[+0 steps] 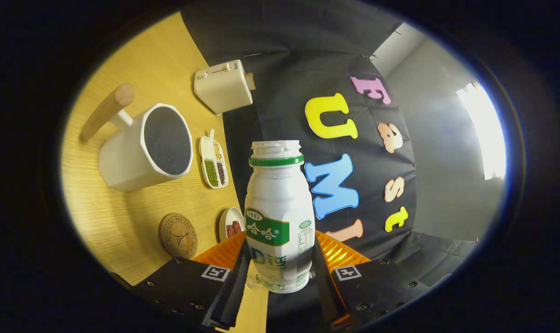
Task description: Take the bottle from table, then pour the juice into the cup, finally place the bottle on the coaster
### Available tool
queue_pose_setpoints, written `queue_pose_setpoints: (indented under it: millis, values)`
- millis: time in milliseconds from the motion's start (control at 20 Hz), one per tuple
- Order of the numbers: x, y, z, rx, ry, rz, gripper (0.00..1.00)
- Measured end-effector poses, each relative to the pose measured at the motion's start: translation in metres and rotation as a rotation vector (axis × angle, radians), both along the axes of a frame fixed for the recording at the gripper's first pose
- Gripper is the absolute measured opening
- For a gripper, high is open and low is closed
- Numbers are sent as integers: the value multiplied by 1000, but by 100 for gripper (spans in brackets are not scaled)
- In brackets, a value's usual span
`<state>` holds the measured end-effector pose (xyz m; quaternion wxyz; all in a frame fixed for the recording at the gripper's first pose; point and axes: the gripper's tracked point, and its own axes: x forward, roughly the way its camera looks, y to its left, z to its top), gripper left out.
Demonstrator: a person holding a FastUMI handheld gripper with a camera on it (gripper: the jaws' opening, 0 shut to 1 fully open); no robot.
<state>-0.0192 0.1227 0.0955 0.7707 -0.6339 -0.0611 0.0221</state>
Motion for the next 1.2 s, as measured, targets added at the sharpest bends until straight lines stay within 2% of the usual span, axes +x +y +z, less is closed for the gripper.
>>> queue_pose_setpoints:
  millis: [550,1200]
  values:
    - [7,10,-6,-153,-20,-12,67]
    - [8,15,-1,-242,-52,-7,67]
